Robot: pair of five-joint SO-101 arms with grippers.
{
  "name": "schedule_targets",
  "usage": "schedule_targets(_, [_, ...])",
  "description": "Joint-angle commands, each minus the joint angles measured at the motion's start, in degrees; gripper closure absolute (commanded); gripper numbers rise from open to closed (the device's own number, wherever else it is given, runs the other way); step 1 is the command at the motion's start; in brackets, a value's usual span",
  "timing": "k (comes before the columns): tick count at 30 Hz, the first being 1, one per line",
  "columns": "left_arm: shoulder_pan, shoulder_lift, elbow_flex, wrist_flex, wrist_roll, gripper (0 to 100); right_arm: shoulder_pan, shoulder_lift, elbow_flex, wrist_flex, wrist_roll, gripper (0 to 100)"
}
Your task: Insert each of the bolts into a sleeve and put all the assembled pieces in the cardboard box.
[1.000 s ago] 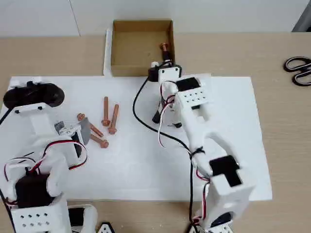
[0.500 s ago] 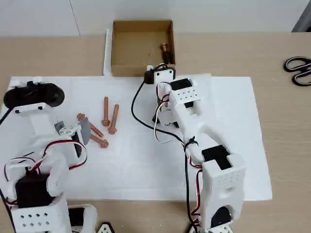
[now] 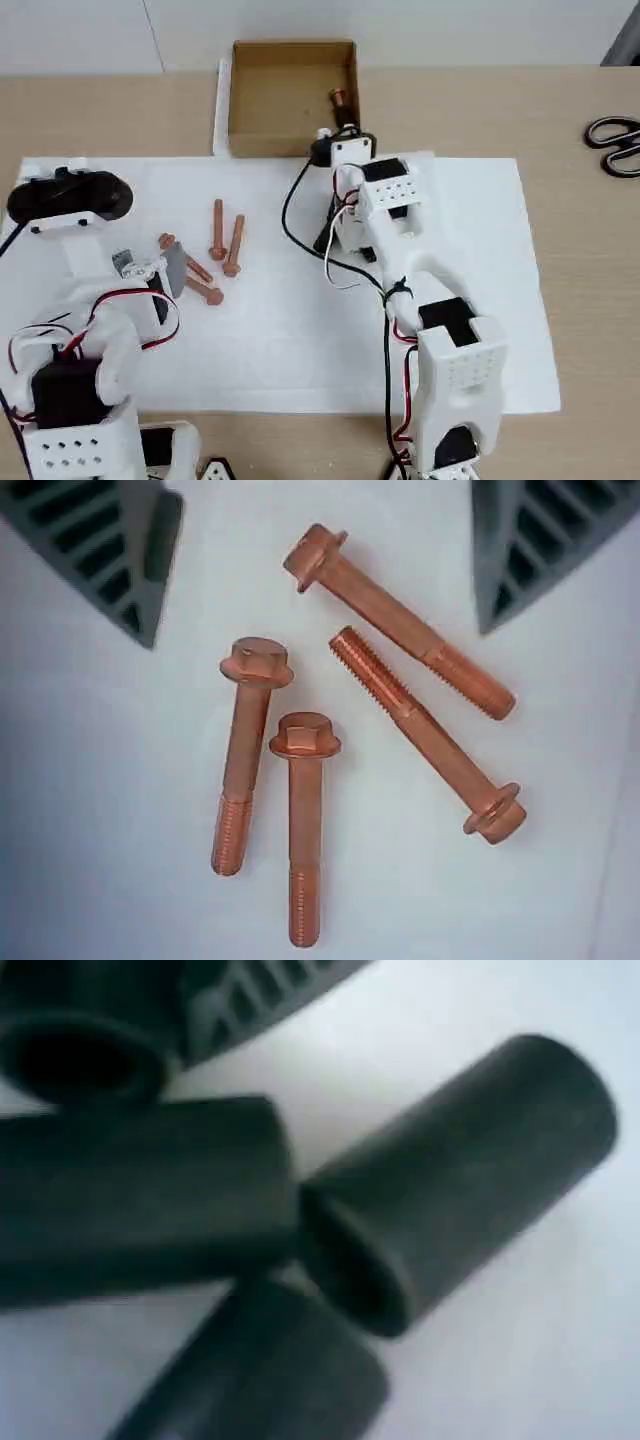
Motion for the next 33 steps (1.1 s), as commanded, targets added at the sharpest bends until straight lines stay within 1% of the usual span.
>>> schedule_targets(1, [-0.2,-0.7,-1.8,0.4,-0.4,80,-1.0,0.0,-0.9,1.7,0.9,99.3])
schedule_targets(5, [-0.2,-0.7,-1.8,0.4,-0.4,80,-0.3,-0.7,-1.6,5.4,3.7,99.5])
schedule_targets(8, [-0.2,-0.7,-1.8,0.4,-0.4,80,1.2,-4.1,-3.7,10.8,3.8,99.5])
schedule_targets(14, [-0.2,-0.3,-2.3,1.4,-0.4,80,2.6,-17.7,-8.4,21.7,4.0,99.5])
schedule_targets(18, [-0.2,-0.3,-2.3,1.5,-0.4,80,2.6,-27.6,-9.3,26.5,6.0,99.5])
schedule_targets(23, [-0.2,-0.3,-2.3,1.5,-0.4,80,4.0,-39.2,-5.9,27.4,6.3,99.5])
schedule_targets(28, [-0.2,-0.2,-2.2,1.4,-0.4,80,4.9,-48.5,2.3,27.1,6.3,99.5])
schedule_targets(33, [-0.2,1.6,-2.2,1.1,-0.4,80,7.6,-49.7,9.7,23.8,7.2,99.5])
